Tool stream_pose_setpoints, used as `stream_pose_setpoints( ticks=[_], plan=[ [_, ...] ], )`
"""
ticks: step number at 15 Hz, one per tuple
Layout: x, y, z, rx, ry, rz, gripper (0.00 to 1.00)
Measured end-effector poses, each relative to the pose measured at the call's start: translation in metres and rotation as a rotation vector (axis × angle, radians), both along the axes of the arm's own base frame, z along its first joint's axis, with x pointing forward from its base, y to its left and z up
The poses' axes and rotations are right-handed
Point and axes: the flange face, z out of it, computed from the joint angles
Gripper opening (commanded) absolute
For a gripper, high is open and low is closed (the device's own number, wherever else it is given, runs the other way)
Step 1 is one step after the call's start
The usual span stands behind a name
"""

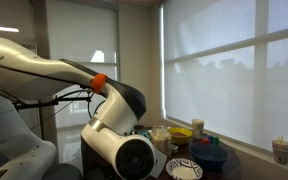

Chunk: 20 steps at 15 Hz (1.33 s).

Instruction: Place the blue lid on top of the jar

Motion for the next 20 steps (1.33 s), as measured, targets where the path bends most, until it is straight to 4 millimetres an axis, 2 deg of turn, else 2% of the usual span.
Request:
stream_pose_setpoints(
  ticks=[4,7,9,13,20],
  plan=[
    [0.032,0.007,0.026,0.148,-0.125,-0.095,0.0],
    [0.063,0.021,0.047,0.265,-0.194,-0.104,0.0],
    [0.082,0.033,0.054,0.328,-0.202,-0.075,0.0],
    [0.109,0.048,0.037,0.374,-0.119,-0.021,0.0],
    [0.142,0.053,0.002,0.405,0.008,0.013,0.0]
  ],
)
